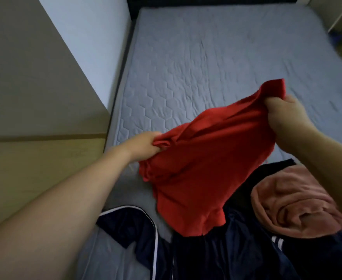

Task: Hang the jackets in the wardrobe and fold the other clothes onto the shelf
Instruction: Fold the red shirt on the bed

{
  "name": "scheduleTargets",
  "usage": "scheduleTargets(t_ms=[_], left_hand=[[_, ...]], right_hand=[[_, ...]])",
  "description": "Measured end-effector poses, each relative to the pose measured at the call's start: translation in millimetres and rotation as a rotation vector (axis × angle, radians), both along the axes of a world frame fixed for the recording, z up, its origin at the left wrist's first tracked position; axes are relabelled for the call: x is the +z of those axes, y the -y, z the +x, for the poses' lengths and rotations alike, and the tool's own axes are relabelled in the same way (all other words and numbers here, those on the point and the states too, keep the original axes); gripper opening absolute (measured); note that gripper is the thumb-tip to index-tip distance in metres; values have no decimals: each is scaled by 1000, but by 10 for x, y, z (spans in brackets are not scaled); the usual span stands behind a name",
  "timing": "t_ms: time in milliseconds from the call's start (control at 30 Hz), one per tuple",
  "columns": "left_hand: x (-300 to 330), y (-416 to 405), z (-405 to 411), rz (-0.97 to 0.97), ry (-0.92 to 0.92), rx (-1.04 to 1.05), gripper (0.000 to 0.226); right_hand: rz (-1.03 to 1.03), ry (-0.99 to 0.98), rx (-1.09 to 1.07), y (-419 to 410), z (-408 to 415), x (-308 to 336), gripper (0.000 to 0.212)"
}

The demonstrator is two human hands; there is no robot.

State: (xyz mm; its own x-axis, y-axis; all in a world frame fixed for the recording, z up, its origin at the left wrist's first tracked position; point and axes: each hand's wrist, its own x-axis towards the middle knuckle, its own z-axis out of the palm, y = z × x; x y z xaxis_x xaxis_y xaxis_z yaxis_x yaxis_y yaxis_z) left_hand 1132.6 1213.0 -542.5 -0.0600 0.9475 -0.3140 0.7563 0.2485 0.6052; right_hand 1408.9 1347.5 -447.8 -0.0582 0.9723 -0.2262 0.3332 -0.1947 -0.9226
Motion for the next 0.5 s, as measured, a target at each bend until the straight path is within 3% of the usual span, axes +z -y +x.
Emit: scheduleTargets(t_ms=[100,233,300,367,433,500], left_hand=[[645,34,-468,91,-413,105,20],[1581,82,-652,458,-683,301,30],[1898,145,-593,647,-729,383,34],[2052,258,-476,751,-658,408,39],[1978,398,-293,701,-557,325,45],[1656,583,-35,506,-497,161,43]], right_hand=[[46,-104,-85,-167,-250,395,25],[28,-472,-187,-208,-573,1122,27],[-10,-703,-176,-148,-644,1351,23],[-6,-834,-147,-69,-648,1444,22],[20,-754,-94,46,-613,1345,26],[5,-413,69,235,-549,1039,26]])
